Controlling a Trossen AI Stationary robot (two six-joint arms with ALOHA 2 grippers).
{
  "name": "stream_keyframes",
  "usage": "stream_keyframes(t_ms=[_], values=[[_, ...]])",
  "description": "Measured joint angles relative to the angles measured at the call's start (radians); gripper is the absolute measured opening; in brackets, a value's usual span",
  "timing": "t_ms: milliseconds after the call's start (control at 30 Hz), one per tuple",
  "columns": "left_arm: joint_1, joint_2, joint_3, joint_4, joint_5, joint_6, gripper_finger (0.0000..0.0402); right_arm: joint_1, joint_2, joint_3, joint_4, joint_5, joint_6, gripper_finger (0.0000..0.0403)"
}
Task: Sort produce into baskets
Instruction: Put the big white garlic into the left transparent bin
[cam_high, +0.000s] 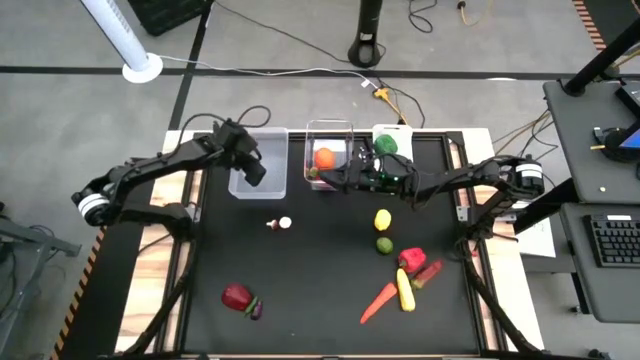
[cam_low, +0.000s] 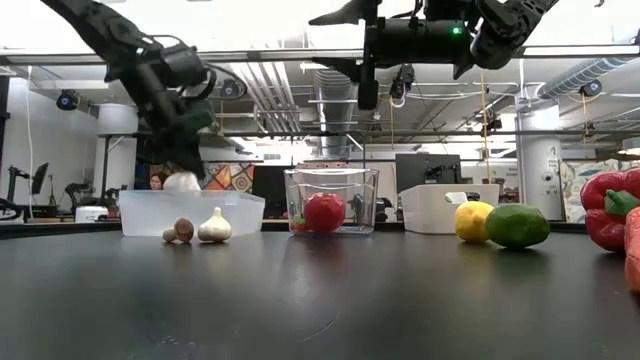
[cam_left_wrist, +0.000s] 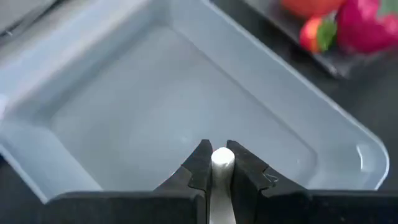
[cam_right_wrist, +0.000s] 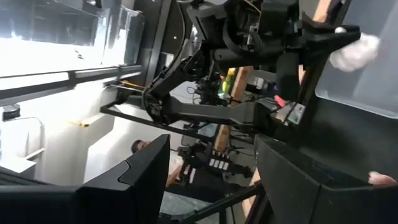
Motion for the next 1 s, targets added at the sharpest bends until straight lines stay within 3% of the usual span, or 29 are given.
stream_keyframes(t_ms=[300,533,767,1000], values=[[0.001,0.042,-0.031,0.015,0.003,0.015,0.0033,0.0,-0.006,0.028,-0.177,-0.01,-0.01,0.0224],[0.001,0.082,-0.031,0.049,-0.001,0.046,0.0054,0.0,-0.006,0.136,-0.443,-0.027,-0.084,0.0224],[0.001,0.088,-0.032,0.071,-0.002,0.043,0.0079,0.0,-0.006,0.325,-0.935,-0.047,-0.208,0.0224],[0.0,0.08,-0.032,0.071,-0.001,0.019,0.0116,0.0,-0.006,0.501,-1.45,0.02,-0.318,0.0224]])
